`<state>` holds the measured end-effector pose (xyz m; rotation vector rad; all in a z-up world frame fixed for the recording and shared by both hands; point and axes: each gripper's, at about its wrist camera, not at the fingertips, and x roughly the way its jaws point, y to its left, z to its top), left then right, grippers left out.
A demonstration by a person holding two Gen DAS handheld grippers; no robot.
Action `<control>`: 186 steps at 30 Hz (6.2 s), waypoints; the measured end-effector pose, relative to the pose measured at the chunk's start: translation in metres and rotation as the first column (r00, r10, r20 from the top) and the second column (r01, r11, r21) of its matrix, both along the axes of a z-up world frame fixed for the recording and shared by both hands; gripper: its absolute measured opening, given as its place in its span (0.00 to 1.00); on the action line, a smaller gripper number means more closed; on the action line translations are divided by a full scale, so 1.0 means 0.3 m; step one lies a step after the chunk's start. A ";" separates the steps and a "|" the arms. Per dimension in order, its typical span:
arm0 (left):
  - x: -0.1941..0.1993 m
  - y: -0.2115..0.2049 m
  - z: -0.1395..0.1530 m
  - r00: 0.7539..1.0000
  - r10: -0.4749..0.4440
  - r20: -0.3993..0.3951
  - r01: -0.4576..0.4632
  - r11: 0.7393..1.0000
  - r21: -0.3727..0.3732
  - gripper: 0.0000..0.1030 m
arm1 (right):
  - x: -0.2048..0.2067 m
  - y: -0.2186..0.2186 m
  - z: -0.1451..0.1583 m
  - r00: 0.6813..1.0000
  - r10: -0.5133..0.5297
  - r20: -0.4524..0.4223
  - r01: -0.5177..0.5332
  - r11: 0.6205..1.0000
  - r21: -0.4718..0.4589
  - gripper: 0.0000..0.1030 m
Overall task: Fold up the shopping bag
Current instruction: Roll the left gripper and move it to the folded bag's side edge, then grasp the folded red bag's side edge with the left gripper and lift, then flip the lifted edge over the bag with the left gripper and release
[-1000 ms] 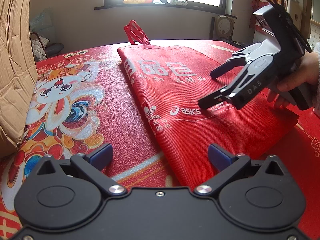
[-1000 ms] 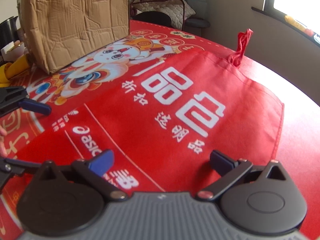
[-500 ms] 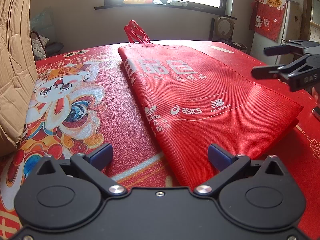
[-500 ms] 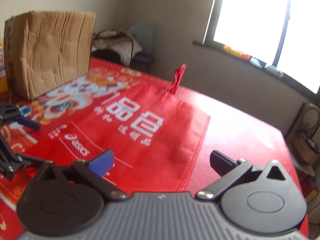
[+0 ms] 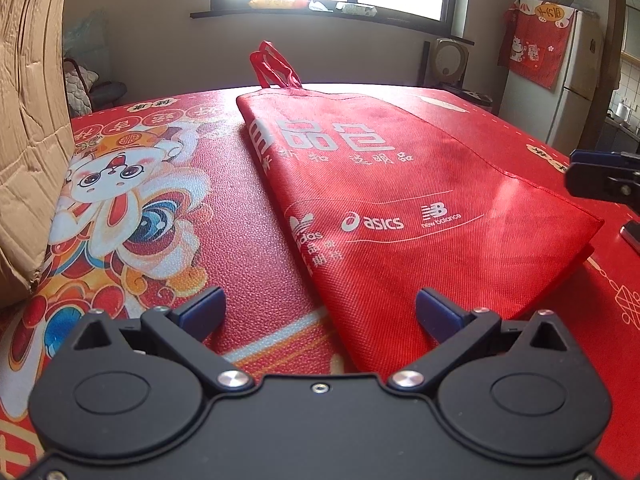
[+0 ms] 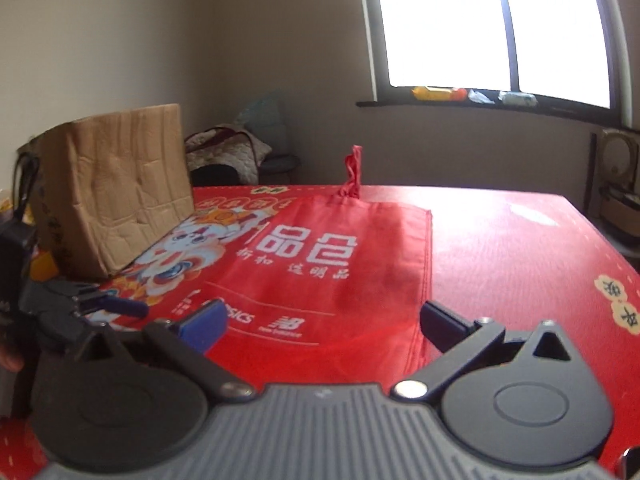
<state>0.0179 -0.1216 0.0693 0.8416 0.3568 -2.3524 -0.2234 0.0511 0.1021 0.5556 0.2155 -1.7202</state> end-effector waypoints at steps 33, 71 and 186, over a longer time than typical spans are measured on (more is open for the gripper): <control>0.009 -0.220 0.027 0.908 0.349 -0.233 -0.101 0.722 0.685 0.99 | -0.028 -0.128 -0.150 0.985 0.162 -0.061 -0.146 0.967 0.210 0.91; -0.080 0.136 0.203 0.883 0.468 -0.034 -0.468 0.884 0.000 0.16 | -0.126 -0.023 -0.059 0.973 0.165 0.160 -0.160 0.986 -0.042 0.99; 0.172 0.344 0.152 0.948 0.311 0.065 -0.299 0.943 -0.145 0.89 | -0.023 0.226 -0.009 0.990 0.137 0.041 -0.137 0.990 0.007 0.43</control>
